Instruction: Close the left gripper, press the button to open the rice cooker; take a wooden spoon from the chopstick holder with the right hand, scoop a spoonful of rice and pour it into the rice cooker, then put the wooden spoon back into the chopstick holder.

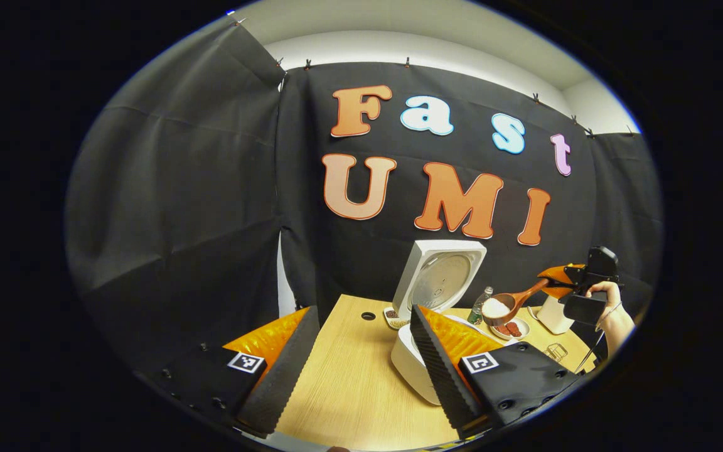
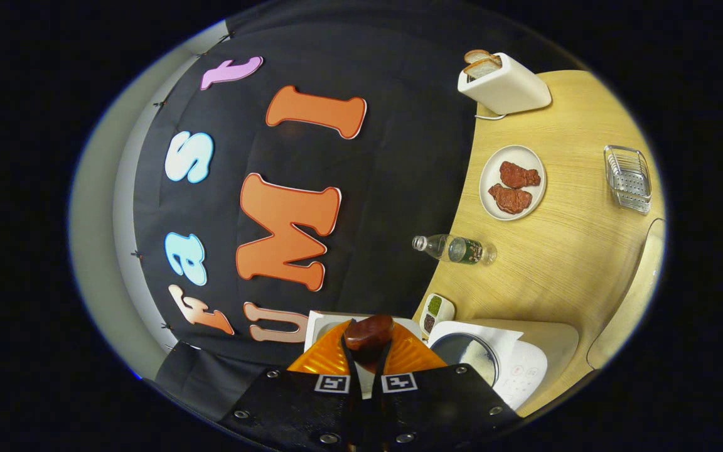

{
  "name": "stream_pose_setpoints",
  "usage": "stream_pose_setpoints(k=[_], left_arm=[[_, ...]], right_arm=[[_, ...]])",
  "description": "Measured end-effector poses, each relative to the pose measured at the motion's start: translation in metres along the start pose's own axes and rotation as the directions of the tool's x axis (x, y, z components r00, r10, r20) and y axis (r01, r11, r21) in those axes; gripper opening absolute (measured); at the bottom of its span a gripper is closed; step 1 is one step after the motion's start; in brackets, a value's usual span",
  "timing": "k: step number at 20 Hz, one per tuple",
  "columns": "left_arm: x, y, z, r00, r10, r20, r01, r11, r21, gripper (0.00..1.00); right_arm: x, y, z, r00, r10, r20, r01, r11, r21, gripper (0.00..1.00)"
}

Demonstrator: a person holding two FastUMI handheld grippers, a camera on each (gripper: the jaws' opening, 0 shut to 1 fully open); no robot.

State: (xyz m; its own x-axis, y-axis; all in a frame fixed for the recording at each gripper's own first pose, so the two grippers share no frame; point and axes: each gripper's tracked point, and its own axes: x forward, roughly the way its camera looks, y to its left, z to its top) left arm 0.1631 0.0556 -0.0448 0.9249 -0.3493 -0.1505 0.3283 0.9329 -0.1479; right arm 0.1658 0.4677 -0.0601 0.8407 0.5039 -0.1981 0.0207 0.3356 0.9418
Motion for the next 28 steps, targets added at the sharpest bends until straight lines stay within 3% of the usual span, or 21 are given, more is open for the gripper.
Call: stream_pose_setpoints(k=[12, 23, 28], left_arm=[[0.002, 0.003, -0.005, 1.0, -0.006, -0.003, 0.006, 1.0, 0.002, 0.97], [0.001, 0.002, -0.002, 1.0, -0.01, 0.004, 0.01, 1.0, -0.022, 0.99], [0.0, 0.003, -0.005, 1.0, -0.003, -0.001, 0.003, 1.0, -0.012, 0.97]], right_arm=[[0.001, 0.035, -0.009, 0.997, 0.057, 0.047, -0.039, 0.951, -0.308, 0.04], [-0.006, 0.062, -0.024, 0.993, 0.113, 0.021, -0.098, 0.924, -0.37, 0.04], [-0.009, 0.066, -0.028, 0.992, 0.124, 0.029, -0.099, 0.893, -0.44, 0.04]])
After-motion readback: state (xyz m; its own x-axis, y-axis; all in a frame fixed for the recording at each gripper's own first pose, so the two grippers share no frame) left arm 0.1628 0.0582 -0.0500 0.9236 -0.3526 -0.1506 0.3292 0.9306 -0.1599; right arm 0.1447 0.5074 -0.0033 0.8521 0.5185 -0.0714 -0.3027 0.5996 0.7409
